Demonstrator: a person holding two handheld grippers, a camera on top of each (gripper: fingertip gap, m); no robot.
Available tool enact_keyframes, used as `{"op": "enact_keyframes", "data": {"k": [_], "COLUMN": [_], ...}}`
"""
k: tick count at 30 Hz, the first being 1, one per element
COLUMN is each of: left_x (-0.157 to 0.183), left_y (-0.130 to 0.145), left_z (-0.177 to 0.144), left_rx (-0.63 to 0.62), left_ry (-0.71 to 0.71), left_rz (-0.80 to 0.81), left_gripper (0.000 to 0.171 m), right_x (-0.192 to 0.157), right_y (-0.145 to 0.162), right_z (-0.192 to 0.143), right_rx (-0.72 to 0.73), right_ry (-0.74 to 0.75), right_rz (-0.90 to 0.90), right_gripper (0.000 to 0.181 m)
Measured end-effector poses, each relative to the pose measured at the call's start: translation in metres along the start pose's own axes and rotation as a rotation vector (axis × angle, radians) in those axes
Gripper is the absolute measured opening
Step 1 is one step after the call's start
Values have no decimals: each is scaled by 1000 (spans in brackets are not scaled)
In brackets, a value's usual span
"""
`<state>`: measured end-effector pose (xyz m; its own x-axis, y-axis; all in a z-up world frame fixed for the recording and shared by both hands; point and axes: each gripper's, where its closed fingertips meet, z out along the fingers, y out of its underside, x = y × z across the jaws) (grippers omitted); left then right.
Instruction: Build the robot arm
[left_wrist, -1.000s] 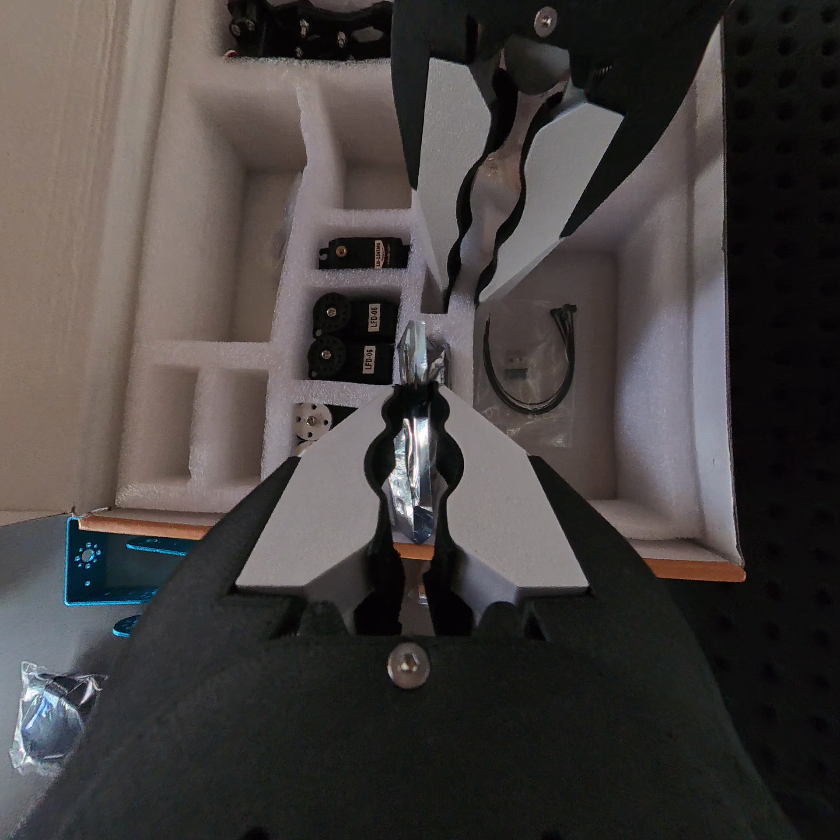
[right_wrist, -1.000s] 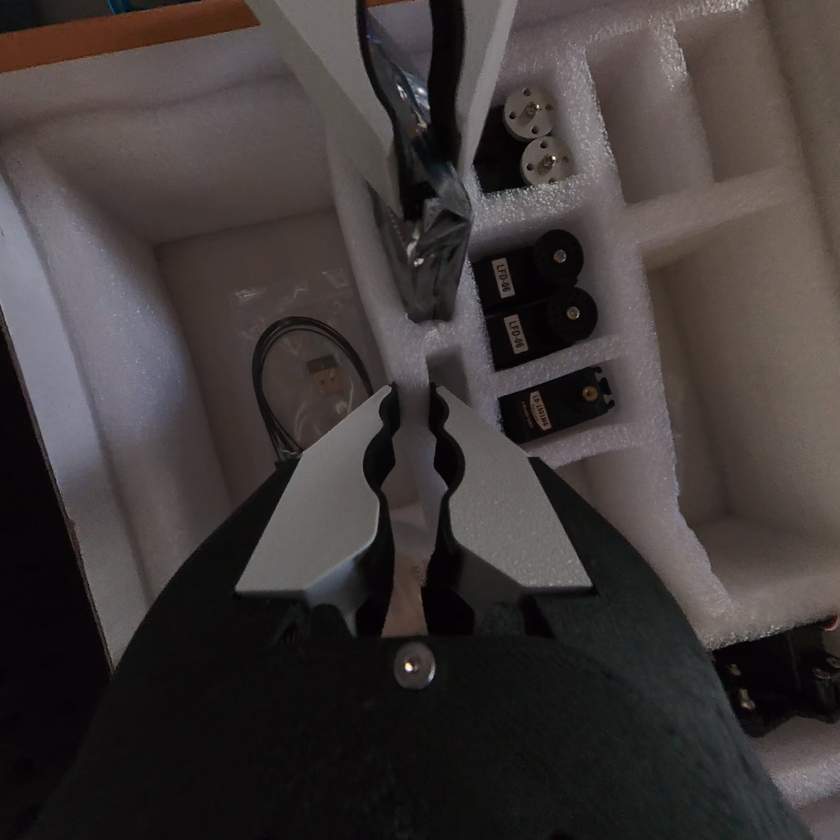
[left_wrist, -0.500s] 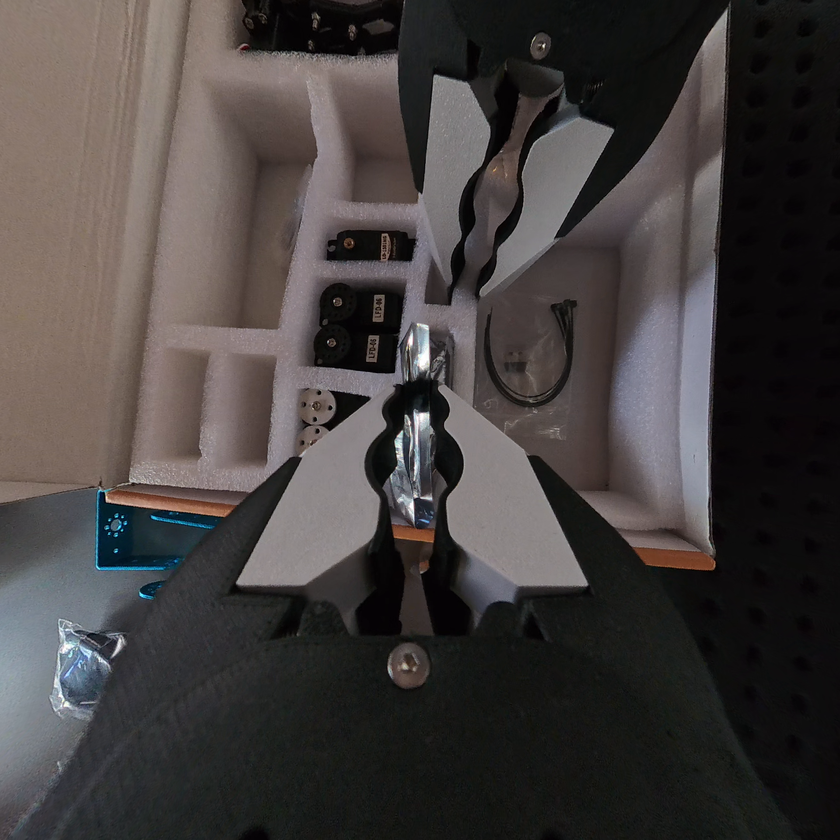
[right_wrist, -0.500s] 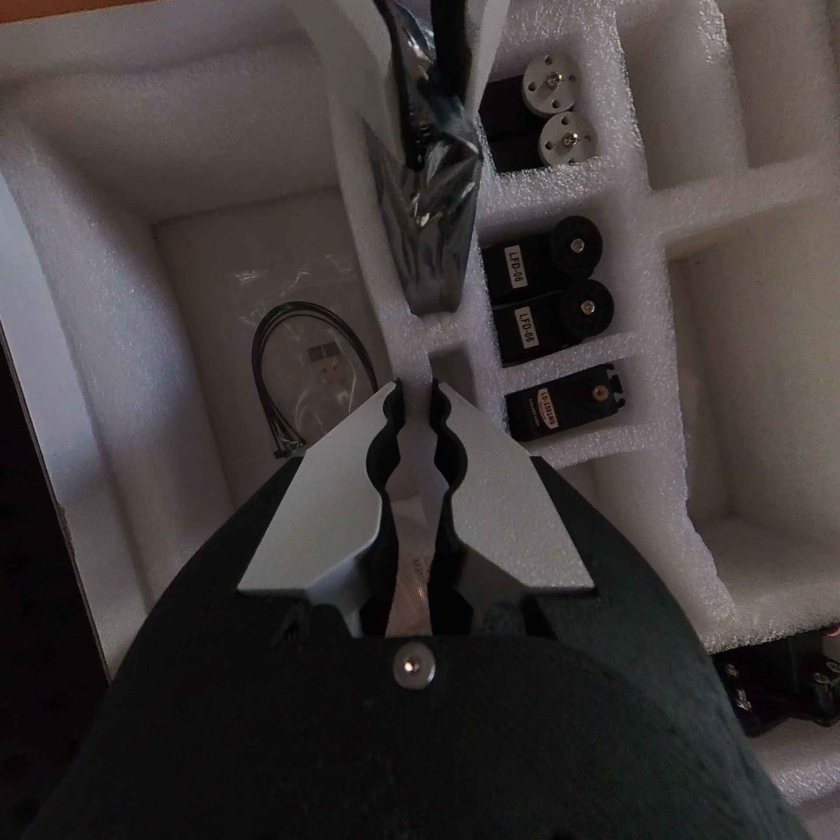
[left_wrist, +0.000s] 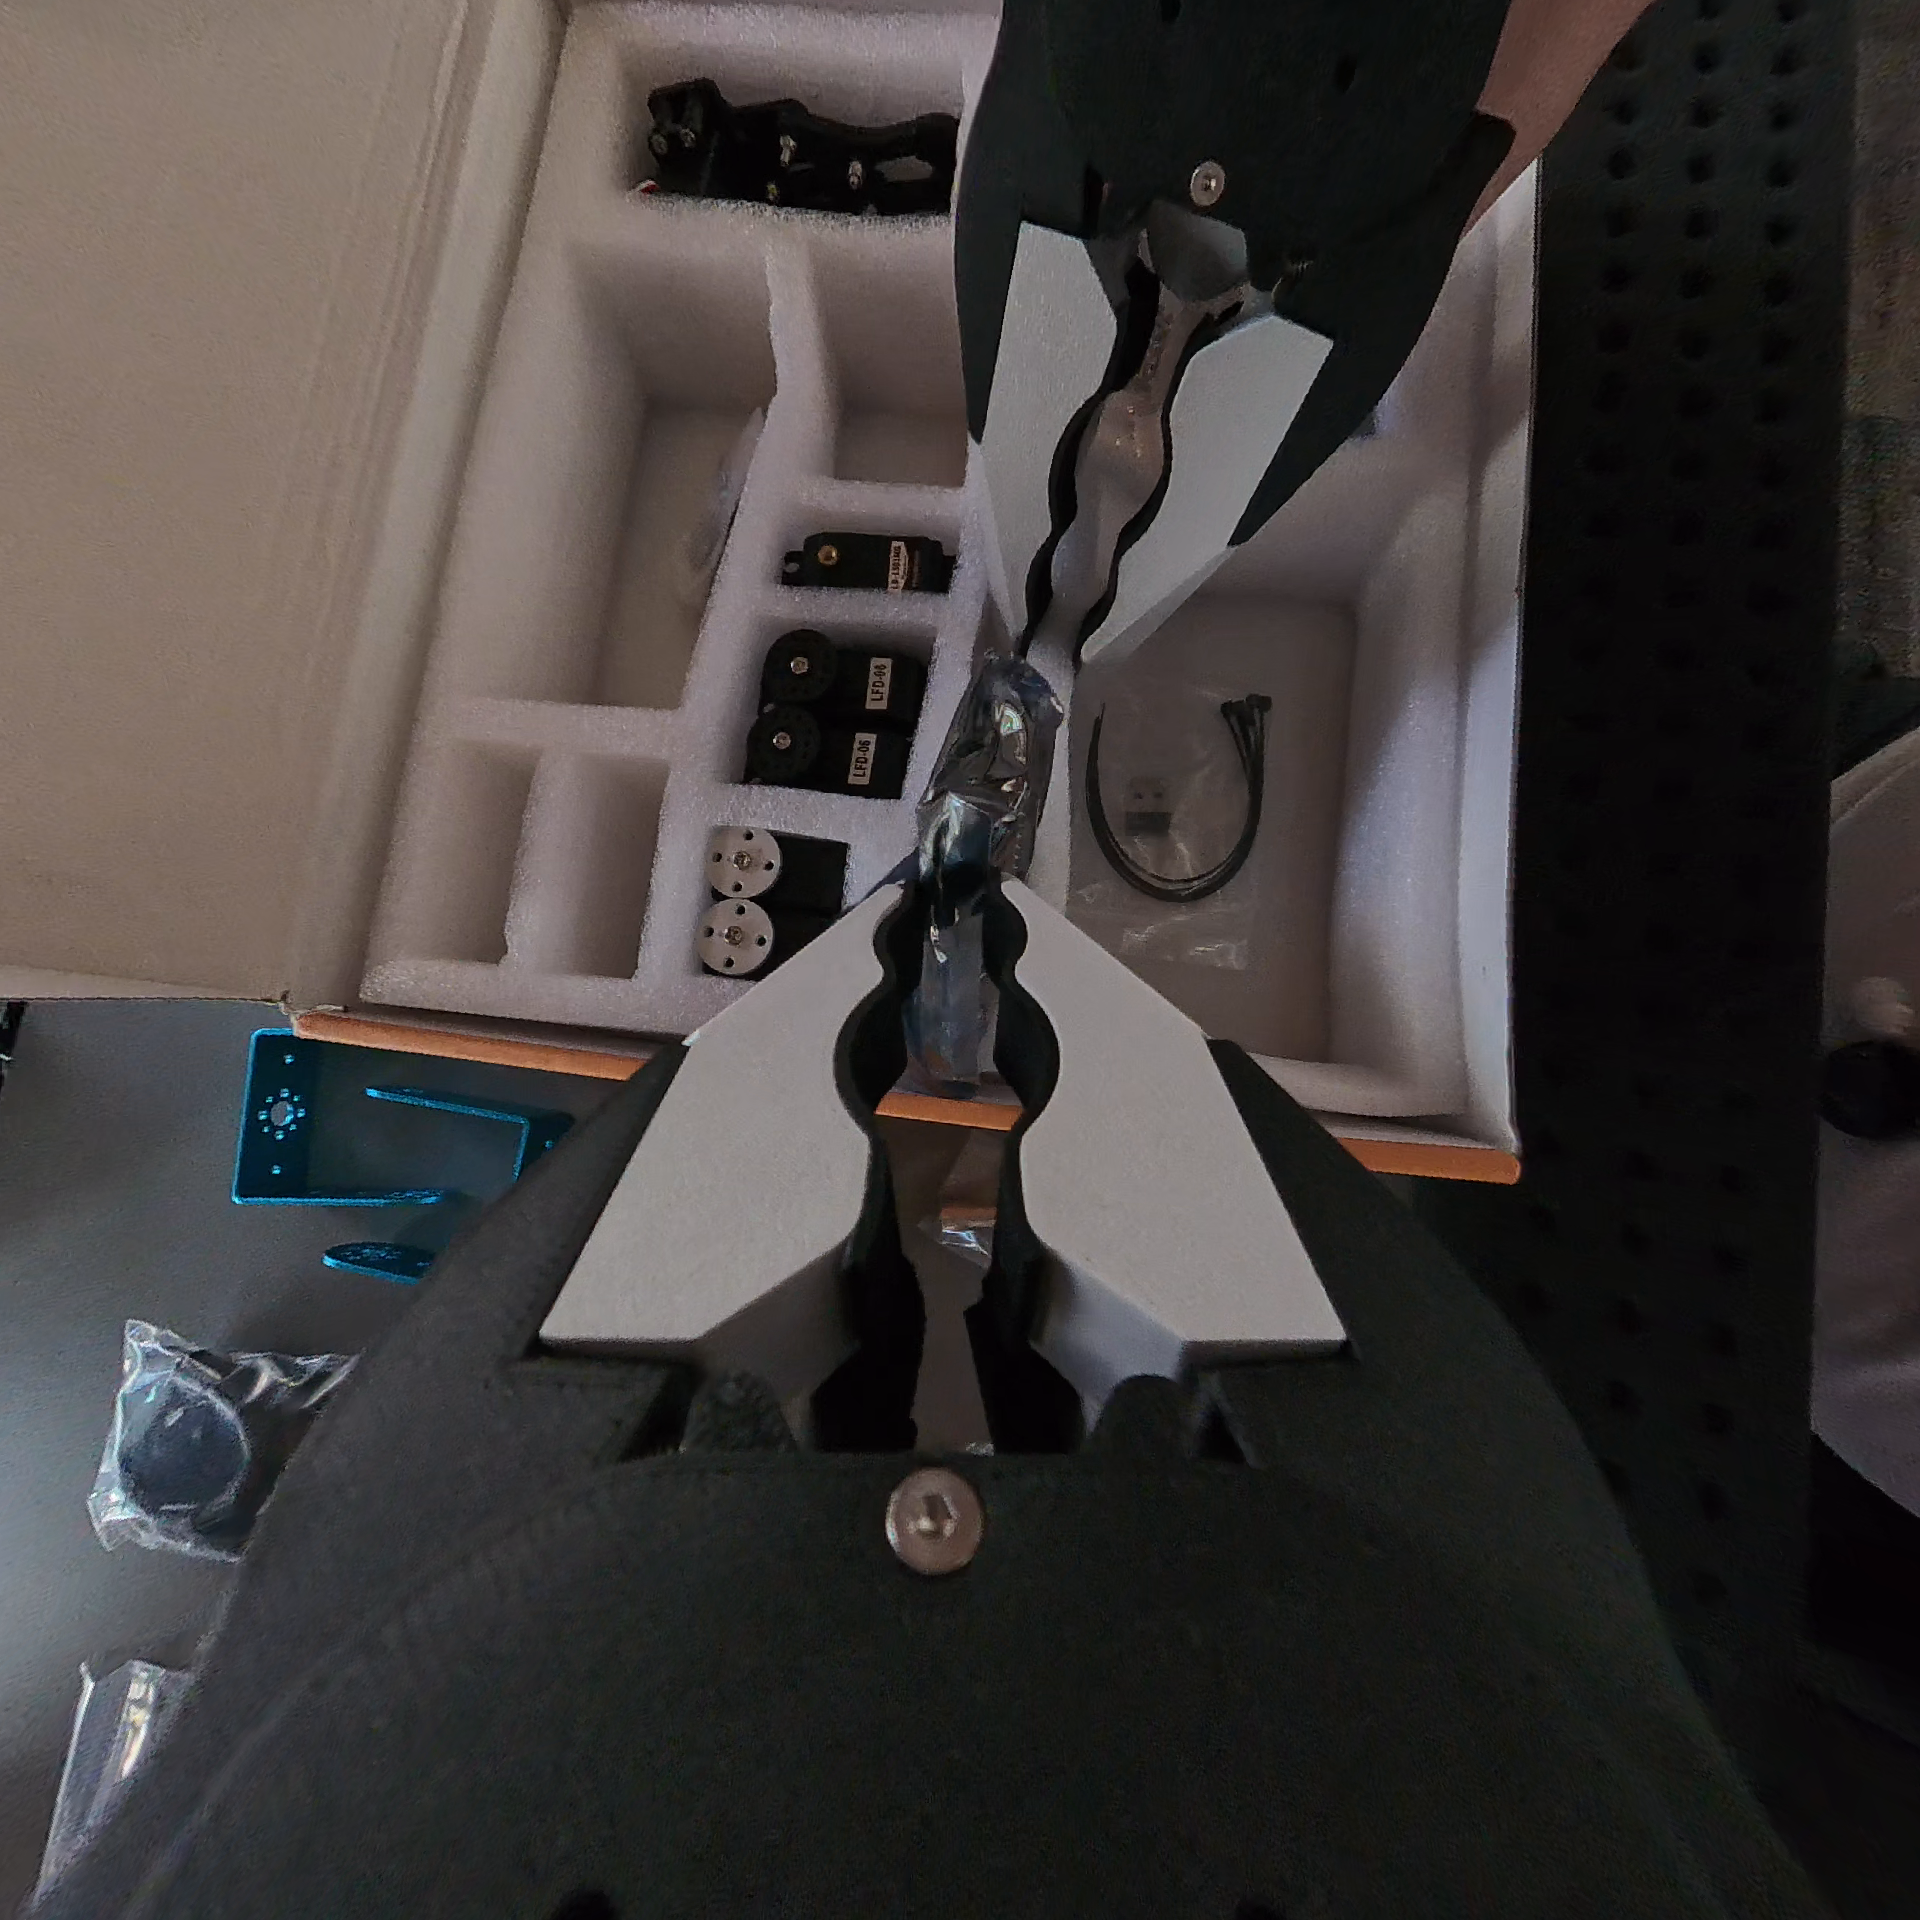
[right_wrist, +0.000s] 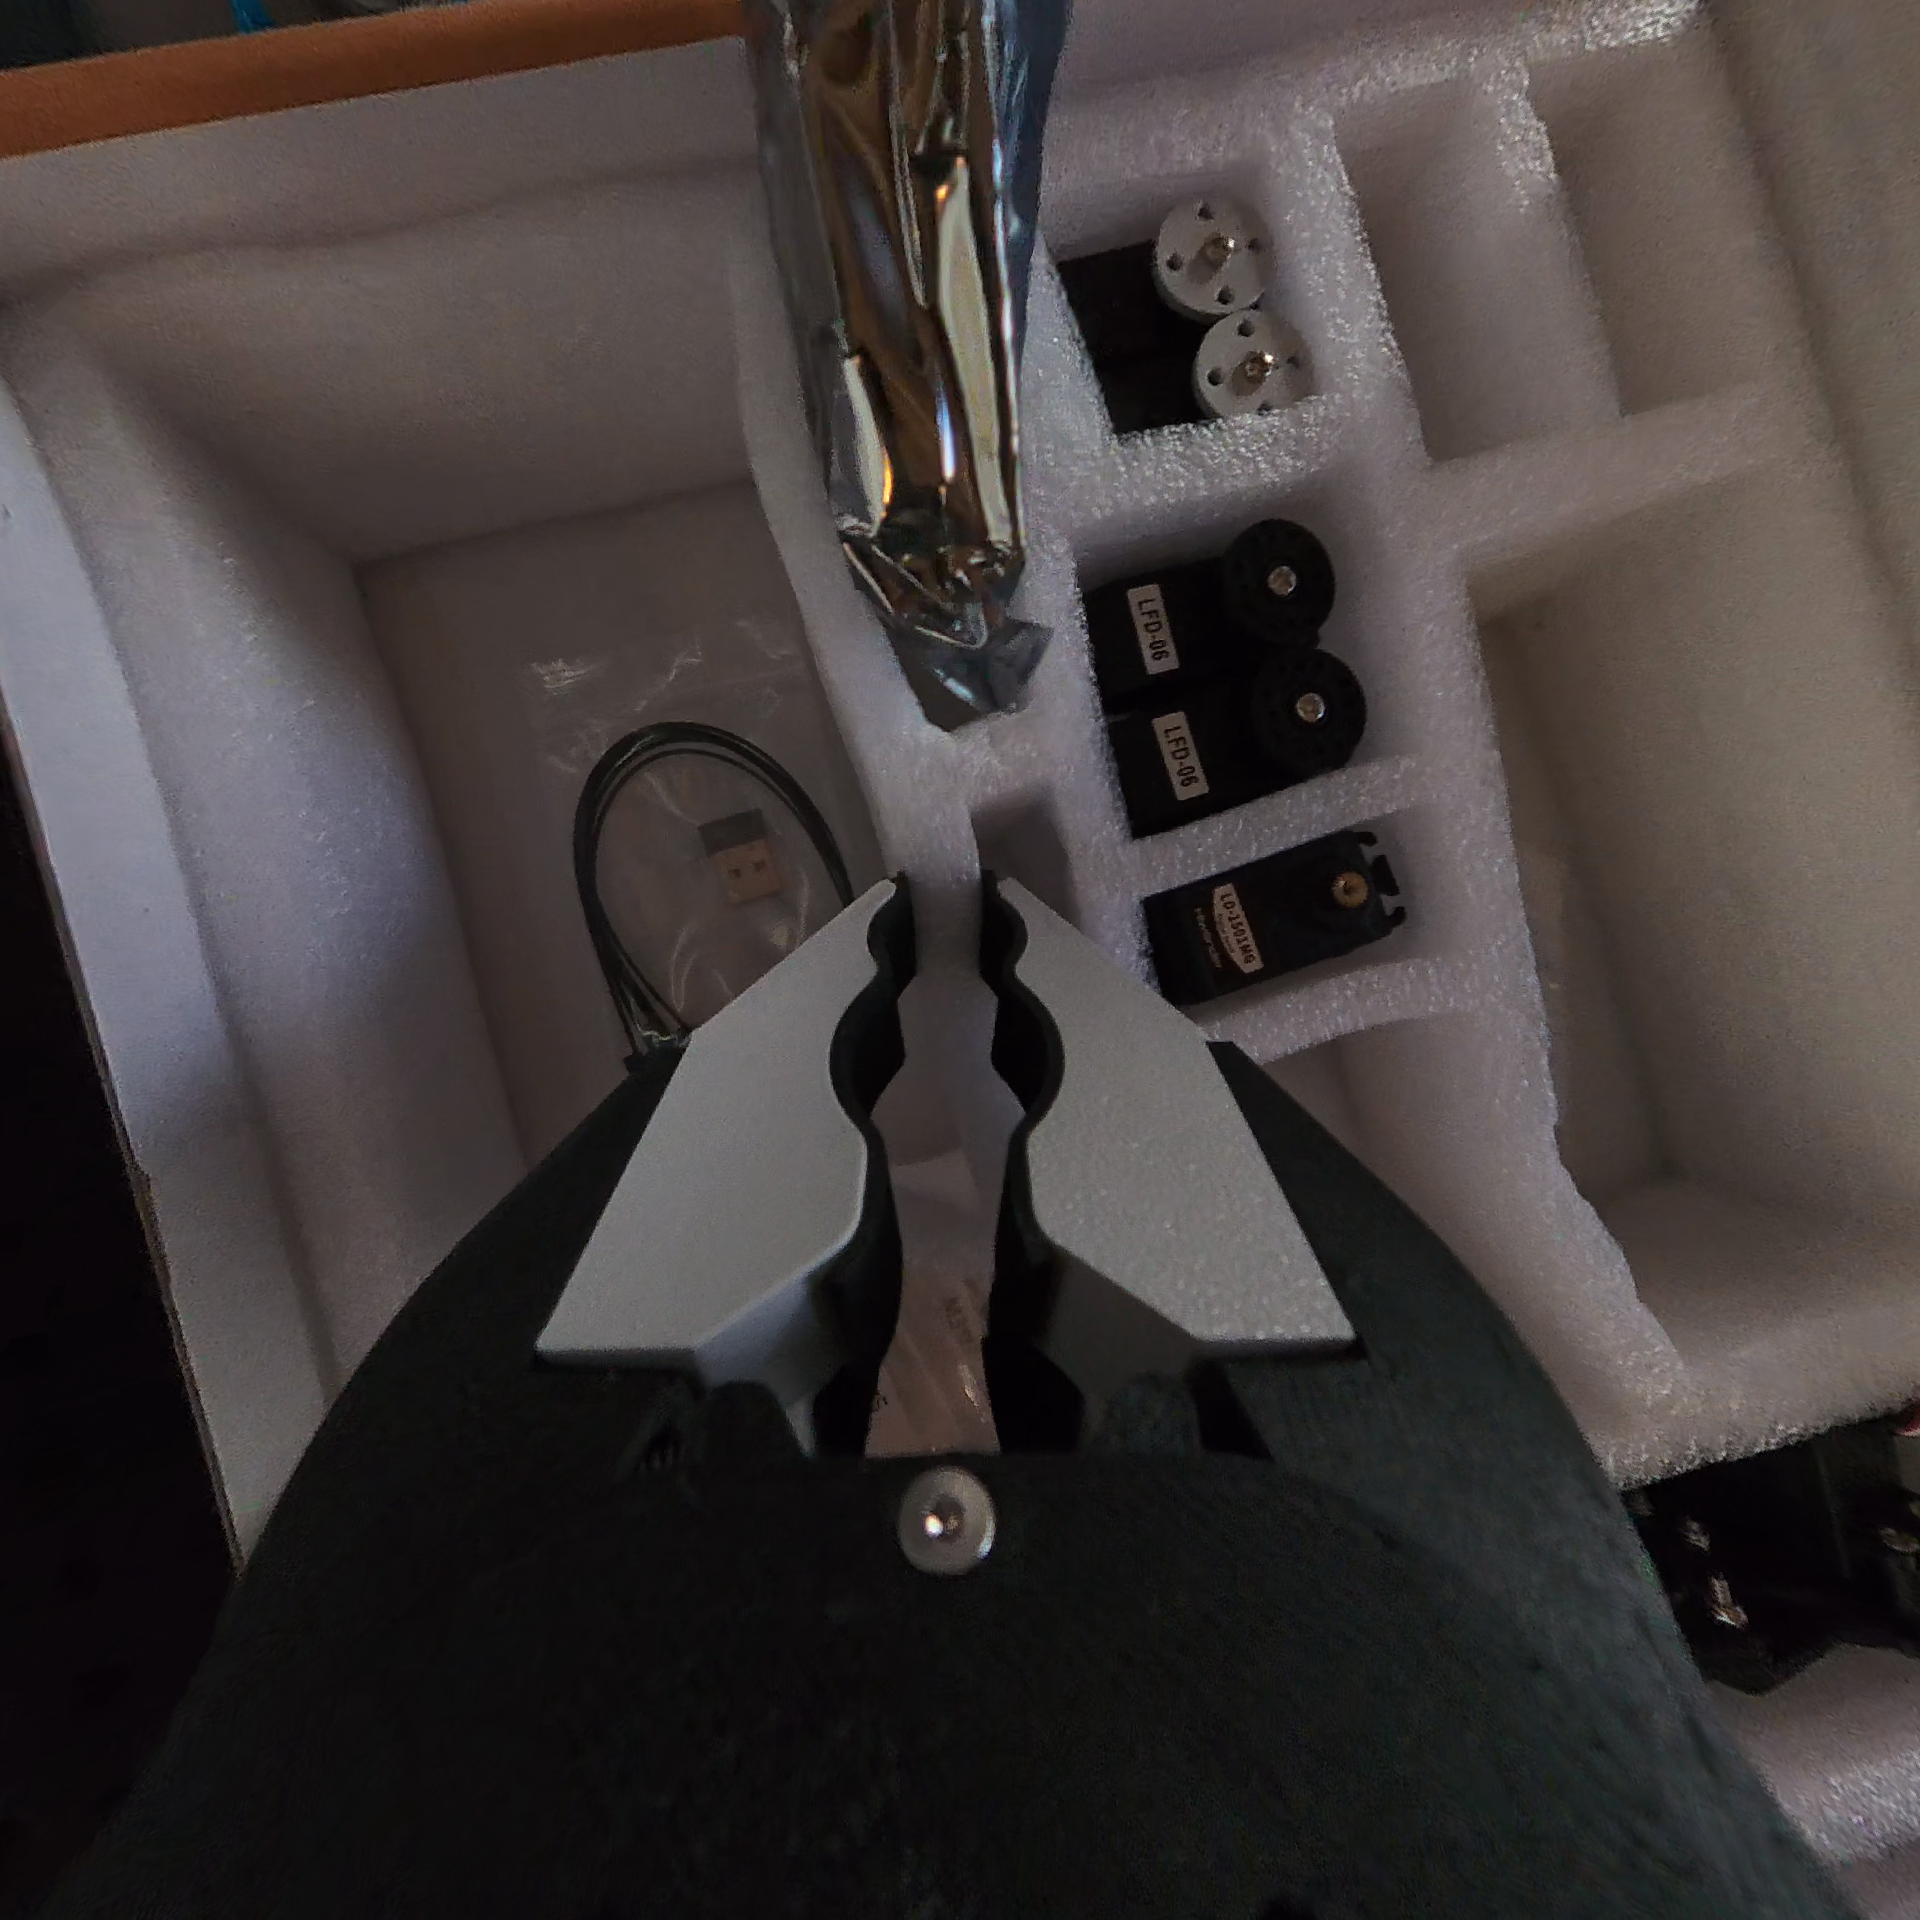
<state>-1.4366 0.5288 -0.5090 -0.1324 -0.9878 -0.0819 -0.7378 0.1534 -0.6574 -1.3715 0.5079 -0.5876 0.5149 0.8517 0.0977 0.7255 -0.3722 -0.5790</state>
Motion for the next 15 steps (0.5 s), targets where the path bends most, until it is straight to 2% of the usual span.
{"op": "enact_keyframes", "data": {"k": [3, 6, 10, 13, 15], "left_x": [-2, -7, -32, -30, -18], "left_y": [-2, -1, -15, -14, -14], "left_z": [-7, -17, -59, -73, -75], "left_rx": [50, 148, 425, 446, 439], "left_ry": [-14, 15, 24, 41, 104], "left_rz": [-35, -141, -330, -344, -368], "left_gripper": [10, 10, 9, 9, 9], "right_x": [1, 1, 0, -2, -6], "right_y": [-3, -3, -4, -6, -19], "right_z": [-2, -3, -2, -4, -11], "right_rx": [36, 60, 30, 10, 93], "right_ry": [17, 17, 22, -17, -89], "right_rz": [8, 14, -8, -2, 59], "right_gripper": [12, 12, 12, 15, 32]}}
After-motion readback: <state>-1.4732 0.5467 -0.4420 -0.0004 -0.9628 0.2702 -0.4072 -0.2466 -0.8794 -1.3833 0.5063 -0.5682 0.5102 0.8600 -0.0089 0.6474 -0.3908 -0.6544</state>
